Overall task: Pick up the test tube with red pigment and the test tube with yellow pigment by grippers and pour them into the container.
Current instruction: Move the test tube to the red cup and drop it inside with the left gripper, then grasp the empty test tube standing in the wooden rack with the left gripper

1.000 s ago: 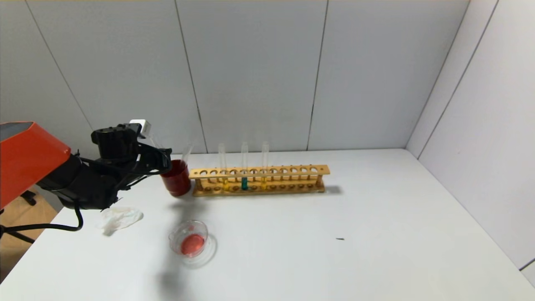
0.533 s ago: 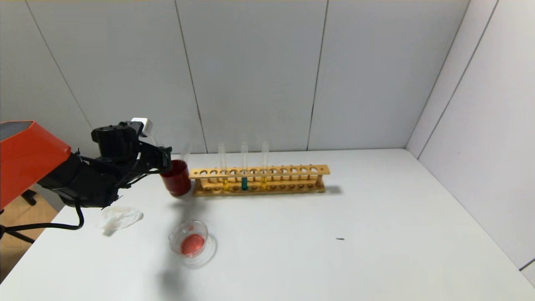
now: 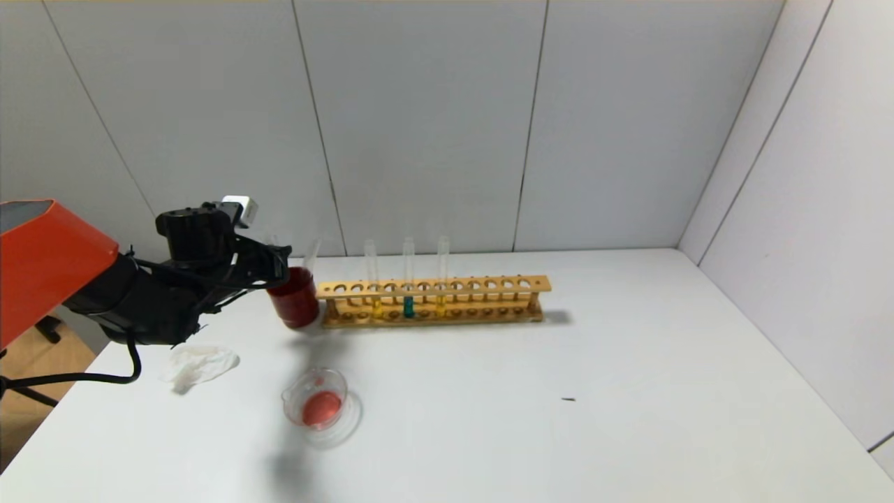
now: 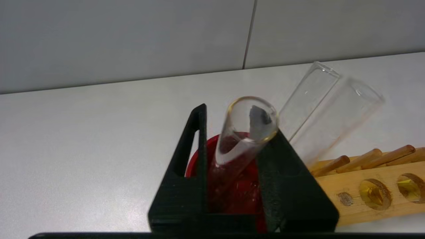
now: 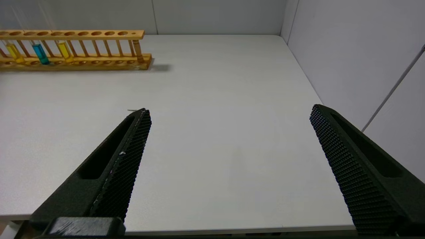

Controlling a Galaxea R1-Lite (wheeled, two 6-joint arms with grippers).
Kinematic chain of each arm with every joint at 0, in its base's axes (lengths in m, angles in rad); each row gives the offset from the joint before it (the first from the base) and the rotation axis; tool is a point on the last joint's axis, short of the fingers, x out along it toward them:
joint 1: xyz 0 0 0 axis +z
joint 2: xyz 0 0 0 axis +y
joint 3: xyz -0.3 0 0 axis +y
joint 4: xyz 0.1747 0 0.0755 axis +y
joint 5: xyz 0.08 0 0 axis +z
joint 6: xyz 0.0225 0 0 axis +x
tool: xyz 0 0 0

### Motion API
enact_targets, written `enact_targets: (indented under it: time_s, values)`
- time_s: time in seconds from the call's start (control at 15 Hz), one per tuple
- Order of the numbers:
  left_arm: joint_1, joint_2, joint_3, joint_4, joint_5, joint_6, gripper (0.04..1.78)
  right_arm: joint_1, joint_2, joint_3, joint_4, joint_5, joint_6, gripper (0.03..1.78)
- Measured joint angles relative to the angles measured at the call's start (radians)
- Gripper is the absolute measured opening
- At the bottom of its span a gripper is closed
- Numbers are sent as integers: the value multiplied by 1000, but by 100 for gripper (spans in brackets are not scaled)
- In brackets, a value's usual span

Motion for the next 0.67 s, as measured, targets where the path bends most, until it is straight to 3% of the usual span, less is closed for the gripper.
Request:
enact_targets:
  time_s: [0.4,0.67]
  values:
    - [-3,-5,-1,3,0,10,147,0,0,0,0,0,0,175]
    - [-3,-53,-16,51,-1,18,174,0,0,0,0,0,0,175]
